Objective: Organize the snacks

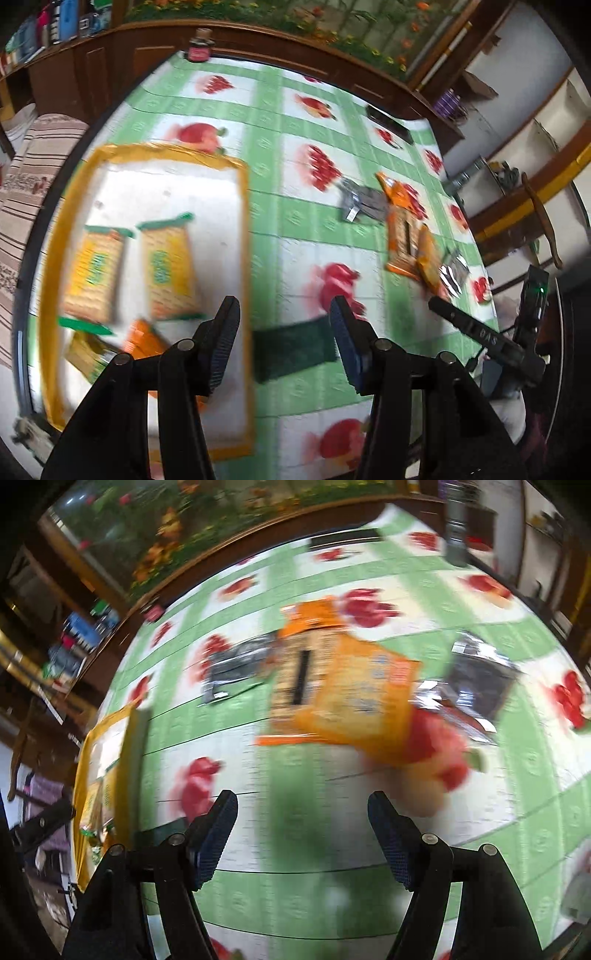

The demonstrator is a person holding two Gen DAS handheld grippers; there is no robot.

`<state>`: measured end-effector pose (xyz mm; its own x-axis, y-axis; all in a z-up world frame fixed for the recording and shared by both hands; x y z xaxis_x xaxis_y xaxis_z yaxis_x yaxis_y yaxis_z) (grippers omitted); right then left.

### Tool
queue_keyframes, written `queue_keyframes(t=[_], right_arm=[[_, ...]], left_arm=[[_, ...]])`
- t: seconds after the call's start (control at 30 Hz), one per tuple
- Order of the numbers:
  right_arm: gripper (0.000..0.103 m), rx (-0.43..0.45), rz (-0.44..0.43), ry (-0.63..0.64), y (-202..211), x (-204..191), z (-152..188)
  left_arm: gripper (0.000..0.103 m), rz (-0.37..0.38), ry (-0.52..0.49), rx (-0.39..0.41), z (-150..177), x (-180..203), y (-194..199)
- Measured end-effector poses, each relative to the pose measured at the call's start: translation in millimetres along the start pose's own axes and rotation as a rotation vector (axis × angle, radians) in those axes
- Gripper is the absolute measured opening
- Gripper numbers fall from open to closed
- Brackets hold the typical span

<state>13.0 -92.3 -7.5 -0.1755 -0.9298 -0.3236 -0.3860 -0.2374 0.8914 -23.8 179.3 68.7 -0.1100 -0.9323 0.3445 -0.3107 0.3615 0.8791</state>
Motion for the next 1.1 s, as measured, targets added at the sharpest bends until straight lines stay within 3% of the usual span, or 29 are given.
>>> queue_keyframes(t=[0.23, 0.43, 0.57, 0.63, 0.77, 0.8, 0.97, 1.03, 1.1], right_arm=[[0.075, 0.051, -0.001, -0.068, 12.7, 38.6, -38.4], [0.075, 0.006, 0.02, -0.059, -20.6, 34.4, -76.6], [0.073, -0.031, 0.043, -0.023, -37.3, 30.7, -79.0], [0.065, -0.043, 0.014, 0.007, -35.3, 23.0, -73.5], [0.03, -0.087, -0.051, 0.09, -28.8, -2.4, -56.7], [0.028, -0.118, -0.08, 0.094, -30.1, -7.6, -50.1], [0.032, -0.255, -0.229, 0.145, -36.0, -31.7, -15.2], [0.036, -0.205, -0.219, 0.132, -25.4, -26.2, -17.5], [0.052, -0.133, -0.177, 0.099, -14.6, -14.0, -26.8]], left_arm=[[0.049, -0.002, -0.031, -0.011, 17.8, 34.0, -1.4], [0.049, -0.023, 0.006, -0.013, 34.0, 34.5, 2.1], [0.049, -0.032, 0.046, -0.002, 39.4, 27.0, 5.8], [0.049, -0.034, 0.067, 0.003, 41.2, 23.9, 6.0], [0.049, -0.02, 0.093, -0.003, 40.9, 24.7, -1.1], [0.049, -0.014, 0.093, -0.005, 40.9, 26.9, -2.6], [0.049, 0.012, 0.06, -0.017, 37.6, 42.9, -9.7], [0.049, 0.012, 0.047, -0.02, 37.6, 46.6, -11.0], [0.049, 0.013, 0.042, -0.03, 38.8, 48.5, -14.4]])
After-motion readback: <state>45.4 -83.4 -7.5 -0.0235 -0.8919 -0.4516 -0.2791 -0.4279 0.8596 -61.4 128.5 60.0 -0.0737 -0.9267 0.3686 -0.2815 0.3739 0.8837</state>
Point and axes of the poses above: each gripper's, at about its wrist camera, not at the fingertips, and y roughly against the way its jaws point, x to its right, z to its underside, the point moved 4 cm from there along -y, roughly the way its jaws point, and after that the axes turned 6 degrees about -x, right-handed, at the moved point
